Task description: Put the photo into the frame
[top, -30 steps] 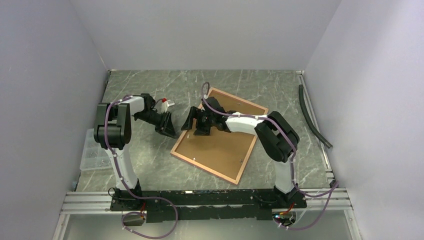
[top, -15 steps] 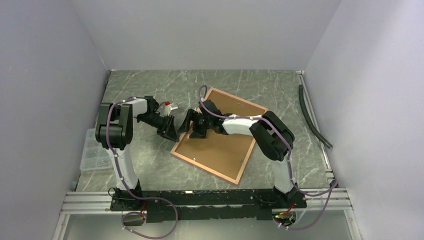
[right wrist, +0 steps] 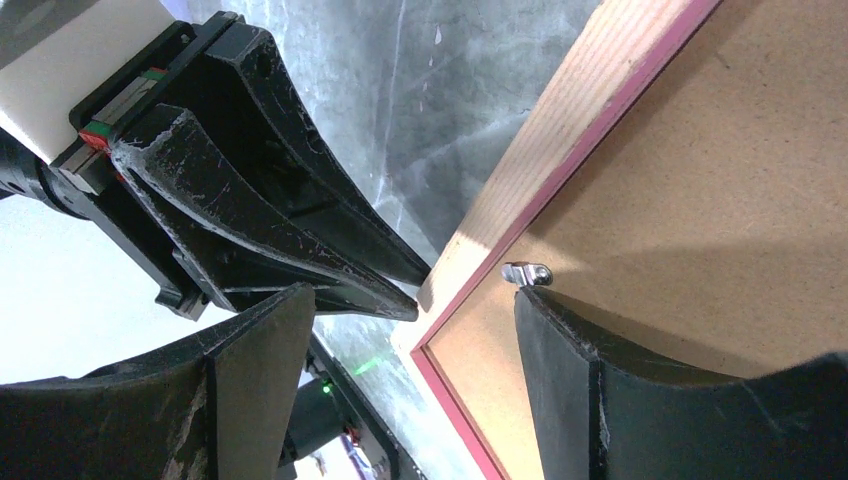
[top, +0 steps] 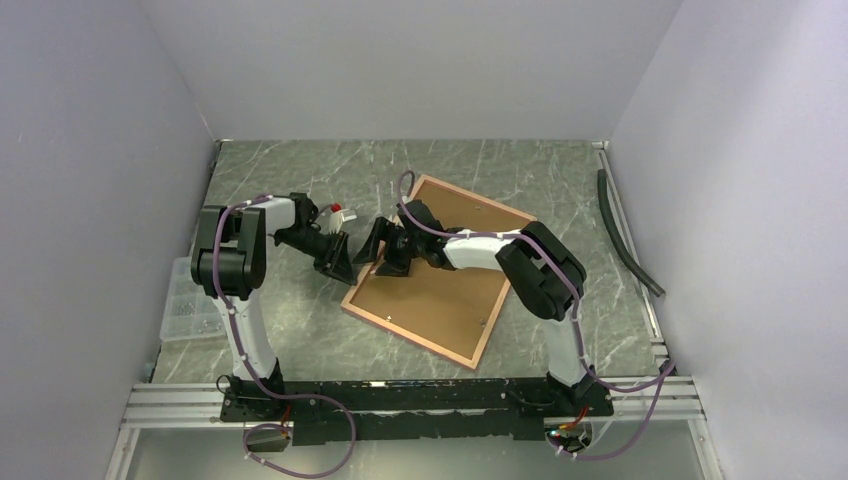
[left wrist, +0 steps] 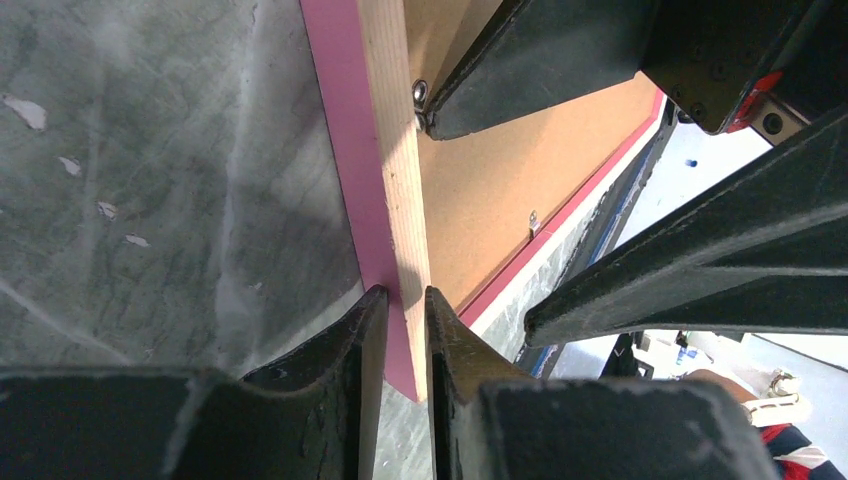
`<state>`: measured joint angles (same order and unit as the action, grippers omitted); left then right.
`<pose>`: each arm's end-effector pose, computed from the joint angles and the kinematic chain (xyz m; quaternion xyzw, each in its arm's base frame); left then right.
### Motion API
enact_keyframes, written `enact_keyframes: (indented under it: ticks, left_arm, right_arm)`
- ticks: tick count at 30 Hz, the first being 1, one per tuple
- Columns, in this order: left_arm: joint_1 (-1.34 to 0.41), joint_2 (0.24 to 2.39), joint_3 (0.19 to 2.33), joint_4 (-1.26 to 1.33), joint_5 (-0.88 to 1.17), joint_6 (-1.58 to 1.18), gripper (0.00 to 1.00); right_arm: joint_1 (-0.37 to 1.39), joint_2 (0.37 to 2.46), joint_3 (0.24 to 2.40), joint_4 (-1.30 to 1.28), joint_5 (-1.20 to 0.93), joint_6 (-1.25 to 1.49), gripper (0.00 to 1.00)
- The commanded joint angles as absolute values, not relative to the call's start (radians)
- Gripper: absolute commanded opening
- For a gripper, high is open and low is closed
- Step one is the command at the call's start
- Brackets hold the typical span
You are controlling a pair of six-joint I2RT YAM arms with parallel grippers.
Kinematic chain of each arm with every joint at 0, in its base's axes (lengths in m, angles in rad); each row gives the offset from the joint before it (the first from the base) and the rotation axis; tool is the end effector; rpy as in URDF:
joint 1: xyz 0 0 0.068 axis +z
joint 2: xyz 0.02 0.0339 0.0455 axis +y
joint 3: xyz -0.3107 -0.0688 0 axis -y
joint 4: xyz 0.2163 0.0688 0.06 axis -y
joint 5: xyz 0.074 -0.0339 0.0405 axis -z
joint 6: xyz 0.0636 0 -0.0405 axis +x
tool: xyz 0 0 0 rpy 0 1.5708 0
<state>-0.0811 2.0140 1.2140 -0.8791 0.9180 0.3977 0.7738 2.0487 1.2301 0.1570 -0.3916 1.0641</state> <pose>0.3296 -0.0775 0.1688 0.1890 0.8753 -0.4445 0.0218 0.3115 0.3383 0.1909 0.0429 0.8844 0.4484 0.1223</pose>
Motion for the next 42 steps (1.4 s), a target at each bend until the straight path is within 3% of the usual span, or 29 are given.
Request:
enact_keyframes:
  ticks: [1, 26, 42]
  left_arm:
    - [-0.087, 2.02, 1.213, -0.88, 0.93, 0.414, 0.25]
    - [-0.088, 2.014, 1.212, -0.884, 0.938, 0.418, 0.24]
    - [-0.098, 2.015, 1.184, -0.858, 0.963, 0.394, 0.23]
  right_arm:
    - [0.781, 2.08, 1.266, 0.187, -0.388, 1.071, 0.77]
    - [0.788, 2.111, 1.322, 0.17, -0.36, 1.072, 0.76]
    - [0.84, 2.053, 1.33, 0.1, -0.142, 1.123, 0.78]
